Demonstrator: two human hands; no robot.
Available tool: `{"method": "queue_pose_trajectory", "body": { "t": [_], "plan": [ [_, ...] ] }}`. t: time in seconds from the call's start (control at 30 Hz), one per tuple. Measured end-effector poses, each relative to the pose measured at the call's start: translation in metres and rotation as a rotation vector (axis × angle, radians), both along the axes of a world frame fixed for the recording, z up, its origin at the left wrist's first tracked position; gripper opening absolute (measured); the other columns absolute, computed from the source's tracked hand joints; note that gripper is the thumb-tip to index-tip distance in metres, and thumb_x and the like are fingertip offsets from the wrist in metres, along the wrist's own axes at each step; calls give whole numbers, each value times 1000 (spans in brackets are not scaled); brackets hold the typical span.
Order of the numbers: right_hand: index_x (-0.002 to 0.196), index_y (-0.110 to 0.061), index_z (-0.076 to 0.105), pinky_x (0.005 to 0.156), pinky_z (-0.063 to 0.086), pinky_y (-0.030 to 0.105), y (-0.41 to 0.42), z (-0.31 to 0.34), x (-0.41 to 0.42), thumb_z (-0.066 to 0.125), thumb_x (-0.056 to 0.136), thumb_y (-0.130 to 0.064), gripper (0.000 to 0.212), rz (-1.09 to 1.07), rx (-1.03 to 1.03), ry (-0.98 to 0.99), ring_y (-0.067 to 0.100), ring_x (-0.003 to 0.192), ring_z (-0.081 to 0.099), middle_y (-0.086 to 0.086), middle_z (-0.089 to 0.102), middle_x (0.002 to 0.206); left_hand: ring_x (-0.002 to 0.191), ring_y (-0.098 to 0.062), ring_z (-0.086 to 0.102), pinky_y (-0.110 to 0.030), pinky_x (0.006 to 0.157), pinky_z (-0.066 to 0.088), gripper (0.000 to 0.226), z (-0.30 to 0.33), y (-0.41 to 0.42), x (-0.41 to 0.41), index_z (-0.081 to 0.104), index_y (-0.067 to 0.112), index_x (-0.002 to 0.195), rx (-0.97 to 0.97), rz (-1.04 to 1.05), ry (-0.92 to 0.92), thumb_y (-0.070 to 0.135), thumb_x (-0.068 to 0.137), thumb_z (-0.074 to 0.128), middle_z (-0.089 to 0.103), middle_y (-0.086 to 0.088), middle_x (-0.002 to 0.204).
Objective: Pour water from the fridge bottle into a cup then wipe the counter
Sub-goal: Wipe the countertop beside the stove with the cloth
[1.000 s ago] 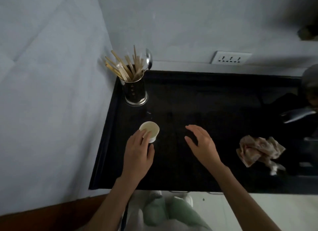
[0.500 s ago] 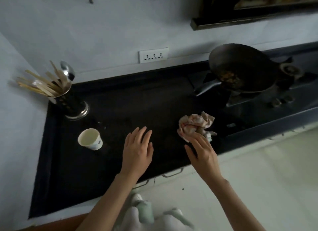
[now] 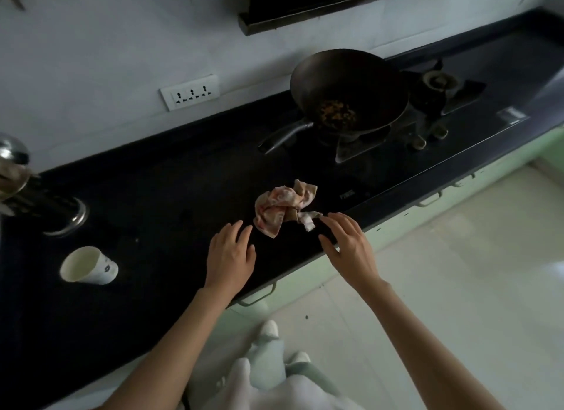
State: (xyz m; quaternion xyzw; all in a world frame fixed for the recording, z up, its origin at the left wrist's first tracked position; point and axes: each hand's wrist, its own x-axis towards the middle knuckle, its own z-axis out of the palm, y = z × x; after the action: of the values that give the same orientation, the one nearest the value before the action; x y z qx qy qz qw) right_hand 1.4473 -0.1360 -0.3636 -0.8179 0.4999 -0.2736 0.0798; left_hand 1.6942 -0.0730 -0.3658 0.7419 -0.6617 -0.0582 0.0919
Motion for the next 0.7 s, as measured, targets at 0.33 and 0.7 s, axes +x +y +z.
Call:
{"method": "queue_pose_trajectory", "body": {
  "t": [0.33,0.7],
  "plan": [
    [145,-24,35,106,40,52,-54,-32,48,66,86,-41,68,28,227,104,35,138,35,12,42,146,128,-30,50,-44,101,45,48,-17,-37,19,55,12,133,90,0,-24,25,87,65,51,-13,139],
    [146,-36,20,116,9,58,-88,-56,132,54,78,-70,84,-24,449,285,34,144,1,3,14,156,130,-30,48,-45,102,45,47,-23,-57,40,55,12,132,69,7,31,22,87,65,50,-12,140]
  ]
}}
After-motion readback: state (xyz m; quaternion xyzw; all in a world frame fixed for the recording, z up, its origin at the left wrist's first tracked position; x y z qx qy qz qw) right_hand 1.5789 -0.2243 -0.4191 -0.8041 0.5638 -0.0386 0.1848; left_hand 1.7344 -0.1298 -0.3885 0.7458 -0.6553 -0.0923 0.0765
